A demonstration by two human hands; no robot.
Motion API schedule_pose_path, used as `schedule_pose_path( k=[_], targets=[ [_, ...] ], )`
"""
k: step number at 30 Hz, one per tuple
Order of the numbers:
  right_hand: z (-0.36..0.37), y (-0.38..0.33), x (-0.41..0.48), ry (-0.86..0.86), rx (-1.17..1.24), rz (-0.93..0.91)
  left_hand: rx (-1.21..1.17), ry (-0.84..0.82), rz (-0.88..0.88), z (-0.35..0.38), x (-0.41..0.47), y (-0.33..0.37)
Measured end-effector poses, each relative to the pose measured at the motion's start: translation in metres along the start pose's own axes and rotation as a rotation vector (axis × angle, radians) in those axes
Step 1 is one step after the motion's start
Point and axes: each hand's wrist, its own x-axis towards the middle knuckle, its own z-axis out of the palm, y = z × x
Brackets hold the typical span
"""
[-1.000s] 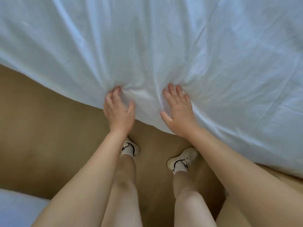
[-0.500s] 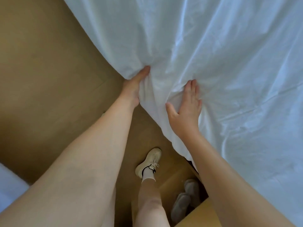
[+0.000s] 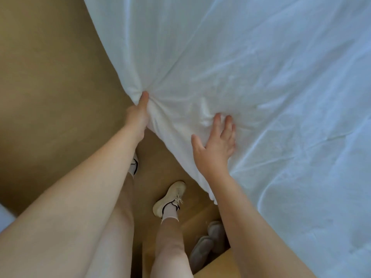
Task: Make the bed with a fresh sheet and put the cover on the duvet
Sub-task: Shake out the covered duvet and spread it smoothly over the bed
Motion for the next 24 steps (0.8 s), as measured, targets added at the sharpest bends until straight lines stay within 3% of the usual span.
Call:
schedule_pose_path(
  k=[2, 4, 6, 8, 14, 18, 22, 24],
  targets=[
    [0.000, -0.001, -0.004, -0.012, -0.006, -0.056, -0.239, -0.156, -0.064, 0.000, 0.007, 0.006],
    [0.003, -0.001, -0.011, -0.031, -0.017, -0.132, -0.563, -0.237, 0.005, -0.005, 0.010, 0.024],
    [0.007, -0.005, -0.014, -0.045, -0.014, -0.178, -0.713, -0.309, 0.078, -0.010, 0.015, 0.047],
    [0.008, -0.016, -0.012, -0.035, 0.022, -0.192, -0.693, -0.386, 0.081, -0.011, 0.015, 0.069],
    [-0.011, -0.069, 0.016, 0.111, 0.194, -0.186, -0.243, -0.515, 0.101, -0.006, -0.013, 0.093],
    [-0.011, -0.109, 0.025, 0.138, 0.187, -0.299, -0.318, -0.476, 0.211, -0.078, -0.031, 0.084],
    [-0.003, -0.117, 0.038, 0.131, 0.103, -0.229, -0.520, 0.101, 0.132, -0.211, -0.019, 0.084],
    [0.009, -0.118, 0.045, 0.073, -0.079, -0.259, -0.458, 0.111, 0.081, -0.248, -0.007, 0.085]
  ],
)
